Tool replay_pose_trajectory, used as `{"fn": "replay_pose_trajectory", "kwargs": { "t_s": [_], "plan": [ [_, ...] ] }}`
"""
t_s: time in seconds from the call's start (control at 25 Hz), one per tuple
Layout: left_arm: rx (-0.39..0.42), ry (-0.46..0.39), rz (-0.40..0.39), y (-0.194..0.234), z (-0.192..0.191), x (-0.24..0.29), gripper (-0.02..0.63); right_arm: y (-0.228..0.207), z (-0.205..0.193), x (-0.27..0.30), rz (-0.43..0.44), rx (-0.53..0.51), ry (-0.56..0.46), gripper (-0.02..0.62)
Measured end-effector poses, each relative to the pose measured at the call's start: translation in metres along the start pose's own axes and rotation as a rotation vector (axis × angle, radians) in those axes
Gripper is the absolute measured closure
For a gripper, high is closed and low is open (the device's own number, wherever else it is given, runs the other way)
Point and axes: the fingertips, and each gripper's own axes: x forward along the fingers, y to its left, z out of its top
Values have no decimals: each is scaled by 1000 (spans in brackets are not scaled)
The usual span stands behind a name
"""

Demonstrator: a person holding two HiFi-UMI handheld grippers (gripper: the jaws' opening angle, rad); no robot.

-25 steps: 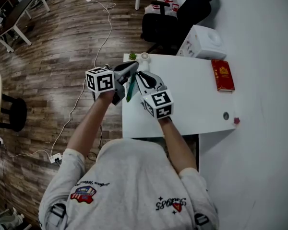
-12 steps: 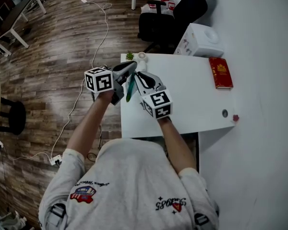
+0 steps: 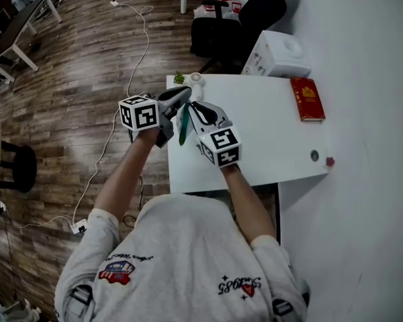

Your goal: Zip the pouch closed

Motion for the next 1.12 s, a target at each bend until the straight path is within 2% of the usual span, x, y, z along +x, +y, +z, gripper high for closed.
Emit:
{"fn": "replay_pose_trajectory", "kwargs": {
  "t_s": [0.68,0.92,1.12],
  "plan": [
    [4,14,-11,-10,-3,1,589,3,2,-10,-8,-2,-3,559],
    [-21,-5,14,-4,0,-4,589,6,-4,-17,-2,-3,3,560],
    [8,15,12,-5,4,-3,589,5,-1,-18,-5,-1,1,560]
  ]
}}
